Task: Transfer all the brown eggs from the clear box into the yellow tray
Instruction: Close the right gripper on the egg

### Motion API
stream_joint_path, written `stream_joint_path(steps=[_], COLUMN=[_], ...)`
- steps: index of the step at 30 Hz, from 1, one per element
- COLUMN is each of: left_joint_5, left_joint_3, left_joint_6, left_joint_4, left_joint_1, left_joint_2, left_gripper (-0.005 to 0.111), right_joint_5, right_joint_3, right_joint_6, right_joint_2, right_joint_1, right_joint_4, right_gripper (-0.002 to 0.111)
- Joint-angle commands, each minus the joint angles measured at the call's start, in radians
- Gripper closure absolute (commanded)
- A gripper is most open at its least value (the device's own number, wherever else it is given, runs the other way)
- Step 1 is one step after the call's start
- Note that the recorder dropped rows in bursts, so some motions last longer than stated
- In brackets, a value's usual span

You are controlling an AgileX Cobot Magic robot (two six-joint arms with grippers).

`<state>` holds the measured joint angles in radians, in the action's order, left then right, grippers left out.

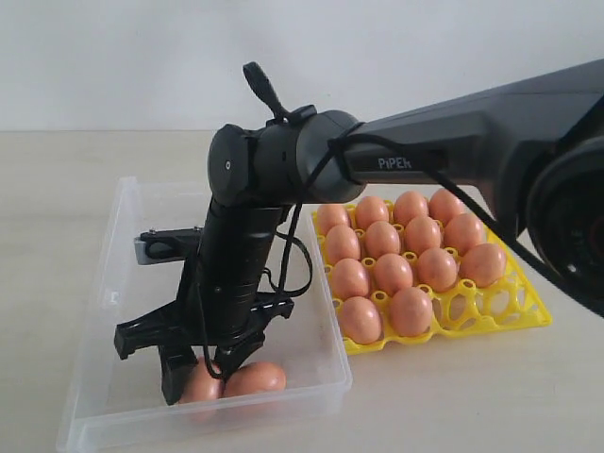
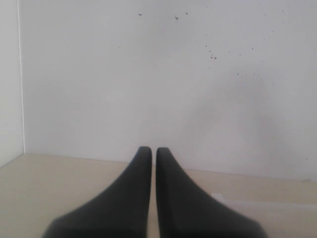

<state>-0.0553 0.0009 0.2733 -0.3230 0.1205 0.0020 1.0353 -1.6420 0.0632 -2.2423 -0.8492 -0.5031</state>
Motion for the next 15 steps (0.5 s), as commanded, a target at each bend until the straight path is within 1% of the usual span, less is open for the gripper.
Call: stream_joint_path(steps=[1,6,11,13,15], left_joint_5=[0.003,0.003,0.003,0.003,0.003], left_joint_3=[-0.001,-0.001,-0.001,-0.001,-0.001], left_joint_6=[0.005,0.005,0.005,0.005,0.005], left_joint_4=[0.004,0.004,0.004,0.004,0.004], left_joint_1=[-0.001,-0.001,-0.001,-0.001,-0.001], left_joint_2=[-0.002,-0.002,-0.002,-0.002,-0.002], left_gripper=[0.103,0.103,0.103,0.103,0.103], right_joint_5=[-0.069,-0.277,-0.522,-0.574,-0.590], right_joint_3=[0.001,0.030,0.127,0.158,0.184], right_joint_6=[0.062,0.070,0.092,0.115,0.131], right_joint_2=[0.029,0.100,0.186,0.207,0.221], right_joint_1=[0.000,-0.007,-0.033,-0.039,-0.039], right_joint_4=[0.088,0.168,0.246,0.246,0.246], right_gripper=[0.109,0.109,0.109,0.109,0.109])
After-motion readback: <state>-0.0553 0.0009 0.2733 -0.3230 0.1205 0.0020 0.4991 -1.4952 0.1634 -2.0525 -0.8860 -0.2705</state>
